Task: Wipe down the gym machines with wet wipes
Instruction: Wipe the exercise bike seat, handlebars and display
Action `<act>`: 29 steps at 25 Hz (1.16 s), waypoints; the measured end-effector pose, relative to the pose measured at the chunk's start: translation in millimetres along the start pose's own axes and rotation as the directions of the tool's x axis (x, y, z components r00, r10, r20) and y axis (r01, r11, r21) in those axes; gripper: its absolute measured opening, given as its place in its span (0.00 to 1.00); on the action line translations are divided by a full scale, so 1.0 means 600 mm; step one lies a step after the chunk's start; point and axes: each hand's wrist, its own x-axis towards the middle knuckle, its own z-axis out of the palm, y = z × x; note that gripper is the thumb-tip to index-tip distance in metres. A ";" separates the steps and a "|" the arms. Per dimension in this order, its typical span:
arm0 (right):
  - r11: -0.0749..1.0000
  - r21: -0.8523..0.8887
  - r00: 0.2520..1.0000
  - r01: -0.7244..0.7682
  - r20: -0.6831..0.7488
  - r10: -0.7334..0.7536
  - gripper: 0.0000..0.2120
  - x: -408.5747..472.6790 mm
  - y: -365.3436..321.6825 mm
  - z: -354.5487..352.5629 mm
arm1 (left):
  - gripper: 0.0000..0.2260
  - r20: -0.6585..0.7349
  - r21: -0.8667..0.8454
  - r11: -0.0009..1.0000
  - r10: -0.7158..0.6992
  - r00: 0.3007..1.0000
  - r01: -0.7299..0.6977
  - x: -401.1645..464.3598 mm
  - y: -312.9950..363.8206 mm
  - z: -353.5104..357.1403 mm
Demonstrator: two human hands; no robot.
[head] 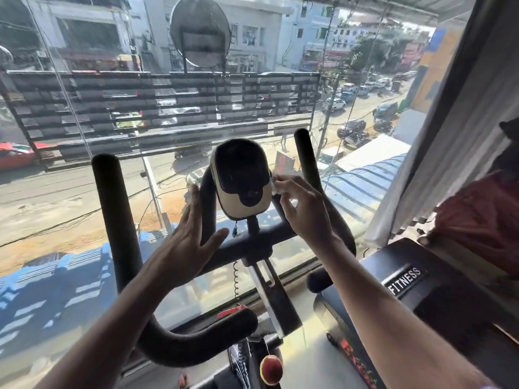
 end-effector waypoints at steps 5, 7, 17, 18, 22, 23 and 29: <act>0.996 -0.082 0.996 0.023 0.083 -0.016 0.14 -0.092 0.014 -0.022 | 0.45 0.025 0.013 1.000 0.009 1.000 -0.009 -0.002 -0.005 0.000; 0.995 -0.102 0.999 -0.023 0.038 0.027 0.08 -0.081 0.006 -0.018 | 0.45 0.041 0.005 1.000 0.006 0.999 -0.007 0.001 -0.007 0.000; 0.995 0.096 0.976 -0.036 -0.210 0.056 0.08 0.118 -0.085 0.028 | 0.45 0.055 -0.001 1.000 0.000 0.998 0.000 -0.003 -0.006 -0.005; 0.997 0.066 0.984 -0.046 -0.166 0.057 0.08 0.126 -0.085 0.033 | 0.45 0.057 -0.002 1.000 0.003 0.998 -0.003 -0.003 -0.006 -0.004; 0.969 0.053 0.963 -0.241 -0.115 0.245 0.11 0.144 -0.067 0.043 | 0.45 0.063 -0.029 1.000 0.012 0.998 -0.011 -0.006 -0.001 -0.003; 0.986 0.040 0.979 -0.160 -0.124 0.164 0.11 0.137 -0.077 0.050 | 0.45 0.067 -0.027 1.000 0.014 0.998 -0.012 -0.006 0.000 -0.005; 0.989 0.028 0.986 0.147 0.081 -0.149 0.24 0.023 -0.098 0.063 | 0.39 0.007 0.296 0.955 0.026 1.000 -0.027 -0.054 0.009 -0.013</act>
